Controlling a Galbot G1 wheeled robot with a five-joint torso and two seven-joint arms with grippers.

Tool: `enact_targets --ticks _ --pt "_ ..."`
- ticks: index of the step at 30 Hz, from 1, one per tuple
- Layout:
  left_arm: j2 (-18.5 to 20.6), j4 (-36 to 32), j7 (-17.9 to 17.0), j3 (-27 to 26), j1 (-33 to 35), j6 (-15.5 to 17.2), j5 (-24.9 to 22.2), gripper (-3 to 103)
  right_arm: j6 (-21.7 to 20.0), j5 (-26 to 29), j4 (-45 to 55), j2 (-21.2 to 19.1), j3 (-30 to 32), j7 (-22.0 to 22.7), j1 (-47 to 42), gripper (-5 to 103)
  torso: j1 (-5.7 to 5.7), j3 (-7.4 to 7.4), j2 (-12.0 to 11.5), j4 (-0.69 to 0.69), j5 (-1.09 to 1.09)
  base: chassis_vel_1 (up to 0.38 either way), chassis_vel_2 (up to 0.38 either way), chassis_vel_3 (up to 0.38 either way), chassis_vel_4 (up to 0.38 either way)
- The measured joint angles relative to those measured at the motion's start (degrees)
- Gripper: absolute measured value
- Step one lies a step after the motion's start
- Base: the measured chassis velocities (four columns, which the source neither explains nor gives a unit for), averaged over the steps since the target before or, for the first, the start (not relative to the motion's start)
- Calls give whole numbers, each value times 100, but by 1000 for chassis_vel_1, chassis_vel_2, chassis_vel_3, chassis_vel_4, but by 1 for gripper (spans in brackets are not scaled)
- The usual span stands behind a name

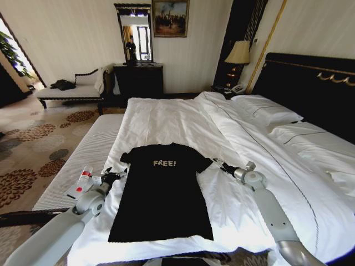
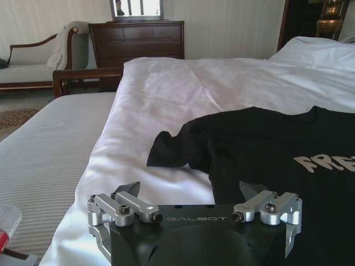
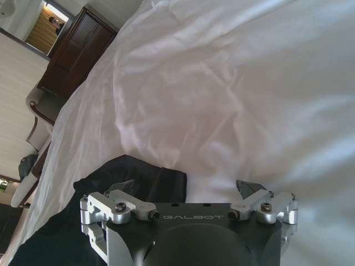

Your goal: Fold the clothes on the bed.

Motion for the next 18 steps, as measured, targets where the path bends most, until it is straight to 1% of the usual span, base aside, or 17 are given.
enact_targets --ticks 1,3,5,6,7,10,18 --pt "0 0 0 0 0 0 0 100 0 0 0 0 0 0 0 100 0 0 0 0 0 0 0 0 0" --pt "-56 -134 3 -175 294 -83 59 100 -6 10 118 65 29 27 -22 100 0 0 0 2 1 0 0 0 0" --pt "-115 -256 73 -295 545 -242 72 100 -25 101 333 89 113 51 -111 100 0 0 0 -2 -1 0 0 0 0" --pt "-115 -256 73 -295 545 -242 72 100 -25 101 333 89 113 51 -111 100 0 0 0 -2 -1 0 0 0 0" --pt "-146 -302 129 -330 642 -326 73 100 -30 116 395 82 120 53 -137 100 0 0 0 -5 -1 0 0 0 0" --pt "-230 -362 231 -342 767 -452 67 100 -48 111 314 45 47 52 -80 100 -1 0 0 -4 -1 0 0 0 0" --pt "-282 -559 249 -326 984 -496 71 100 -53 24 -99 132 -133 0 256 100 1 1 0 -2 0 0 0 0 0"
